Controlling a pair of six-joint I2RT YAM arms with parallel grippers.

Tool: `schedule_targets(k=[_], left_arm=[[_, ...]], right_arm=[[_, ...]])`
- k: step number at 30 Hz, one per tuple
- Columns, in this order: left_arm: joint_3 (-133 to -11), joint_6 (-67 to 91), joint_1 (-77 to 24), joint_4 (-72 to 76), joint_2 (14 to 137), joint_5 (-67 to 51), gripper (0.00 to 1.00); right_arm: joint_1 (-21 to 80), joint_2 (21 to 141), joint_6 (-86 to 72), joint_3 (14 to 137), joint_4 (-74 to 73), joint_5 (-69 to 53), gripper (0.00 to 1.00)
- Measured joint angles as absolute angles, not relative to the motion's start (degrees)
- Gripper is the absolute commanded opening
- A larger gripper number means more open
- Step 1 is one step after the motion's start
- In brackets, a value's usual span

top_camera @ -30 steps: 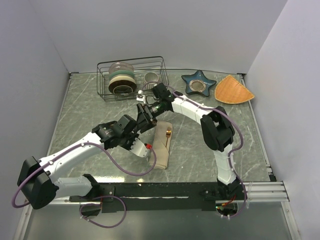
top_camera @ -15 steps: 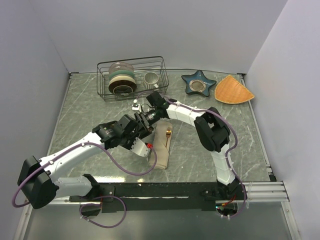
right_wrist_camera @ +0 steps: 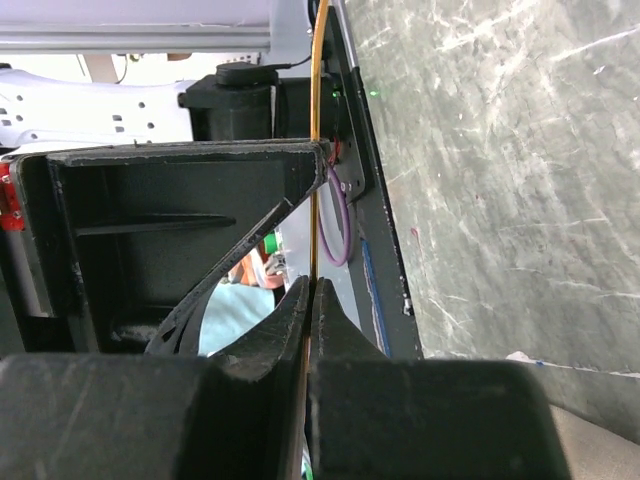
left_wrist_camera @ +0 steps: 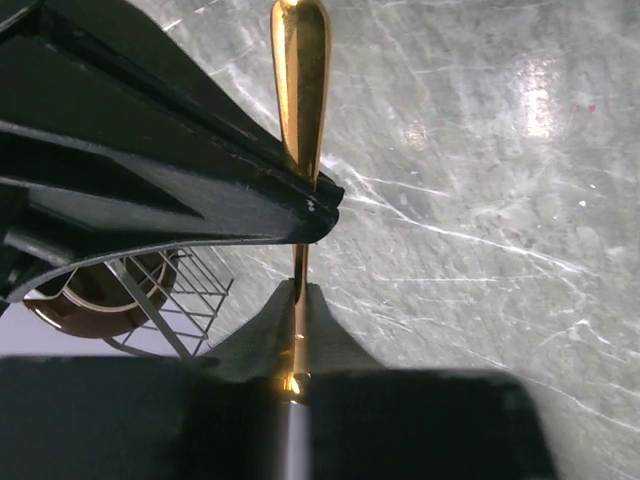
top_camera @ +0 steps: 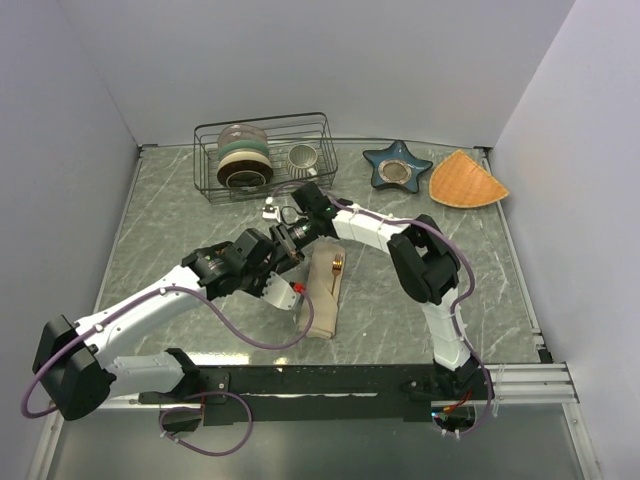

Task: Fold the napkin into a case and place the utensils inside
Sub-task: Pass from the left arm to the right, then pass from the right arm to the left

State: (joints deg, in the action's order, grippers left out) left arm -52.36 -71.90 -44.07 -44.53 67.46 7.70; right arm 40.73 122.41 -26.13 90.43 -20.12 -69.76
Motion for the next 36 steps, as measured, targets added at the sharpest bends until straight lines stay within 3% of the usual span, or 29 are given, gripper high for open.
schedule_targets(k=[1,3,5,6,11,20,22,24,30,36], left_arm=[[-52.36,-71.77,-44.07,-44.45,67.42,7.81,0.59],[-52.36,-70.26,-44.1,-43.81,67.24,7.99,0.74],[-52.36,-68.1,-44.05,-43.13,66.54,8.05,0.96],[-52.42,-67.59,-43.75,-42.85,66.04,7.99,0.99],[-57.43,-57.08,-35.66,-42.74,62.76,2.85,0.99],[-85.76,-24.18,-2.2,-40.05,72.69,-25.12,0.98],[-89.52,-14.22,2.39,-36.56,76.47,-35.55,0.8],[-89.52,-2.31,5.89,-28.58,79.92,-45.36,0.67],[-81.73,24.95,6.39,-4.86,86.8,-56.27,0.65],[-80.44,35.0,0.6,5.89,88.44,-57.04,0.66]], right_arm=[[40.66,122.41,-26.11,90.43,-20.1,-69.8,0.0],[40.36,122.41,-25.85,90.45,-20.14,-69.73,0.0],[39.72,122.37,-25.71,90.45,-20.03,-69.63,0.0],[39.2,122.28,-26.11,90.39,-19.51,-69.47,0.0],[34.24,119.26,-32.53,86.83,-9.93,-67.72,0.0],[23.55,108.75,-46.26,79.66,11.62,-61.8,0.0],[23.4,105.01,-49.87,75.94,17.21,-60.99,0.0],[23.75,101.89,-52.38,73.21,21.17,-60.51,0.0],[24.4,94.43,-56.16,67.26,27.66,-57.58,0.0],[24.86,90.43,-56.07,64.12,27.86,-54.57,0.0]])
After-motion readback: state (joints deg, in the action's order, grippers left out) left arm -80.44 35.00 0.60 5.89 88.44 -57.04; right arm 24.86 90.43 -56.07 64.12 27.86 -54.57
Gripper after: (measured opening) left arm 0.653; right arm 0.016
